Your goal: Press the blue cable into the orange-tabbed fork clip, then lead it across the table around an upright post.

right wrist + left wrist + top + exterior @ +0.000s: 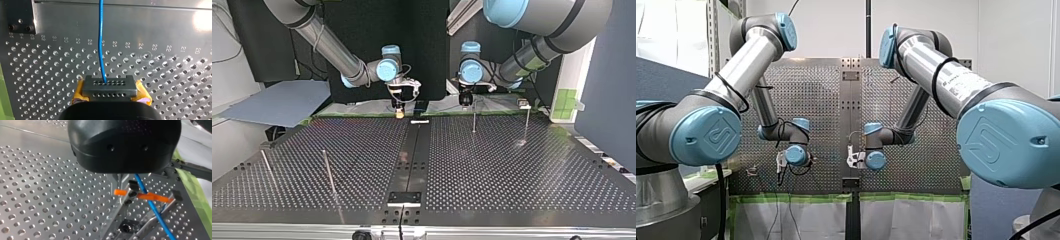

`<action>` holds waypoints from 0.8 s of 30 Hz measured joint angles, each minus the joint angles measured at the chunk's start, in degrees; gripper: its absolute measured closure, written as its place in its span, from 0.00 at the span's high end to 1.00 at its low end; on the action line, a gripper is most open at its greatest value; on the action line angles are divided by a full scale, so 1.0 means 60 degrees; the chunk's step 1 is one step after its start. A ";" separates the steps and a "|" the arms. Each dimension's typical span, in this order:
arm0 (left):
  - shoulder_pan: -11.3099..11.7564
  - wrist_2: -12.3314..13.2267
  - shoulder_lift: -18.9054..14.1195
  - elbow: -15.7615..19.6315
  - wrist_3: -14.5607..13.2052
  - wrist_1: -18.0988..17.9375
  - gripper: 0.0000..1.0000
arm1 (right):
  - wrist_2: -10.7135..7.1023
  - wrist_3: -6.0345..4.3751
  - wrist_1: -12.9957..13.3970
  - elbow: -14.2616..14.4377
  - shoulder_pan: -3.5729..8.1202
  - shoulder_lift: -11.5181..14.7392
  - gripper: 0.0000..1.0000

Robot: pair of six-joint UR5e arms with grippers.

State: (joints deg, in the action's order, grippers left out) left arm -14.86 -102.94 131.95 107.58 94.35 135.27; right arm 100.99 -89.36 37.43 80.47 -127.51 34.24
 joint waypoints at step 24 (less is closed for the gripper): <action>-0.0219 -0.0023 -0.0647 -0.0293 -0.0458 0.0824 0.00 | 0.0157 -0.0034 -0.0737 -0.0161 0.0084 0.0620 0.00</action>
State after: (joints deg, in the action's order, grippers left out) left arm -16.17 -103.07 128.07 105.83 91.60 140.22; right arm 101.93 -89.57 33.01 79.50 -127.01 37.97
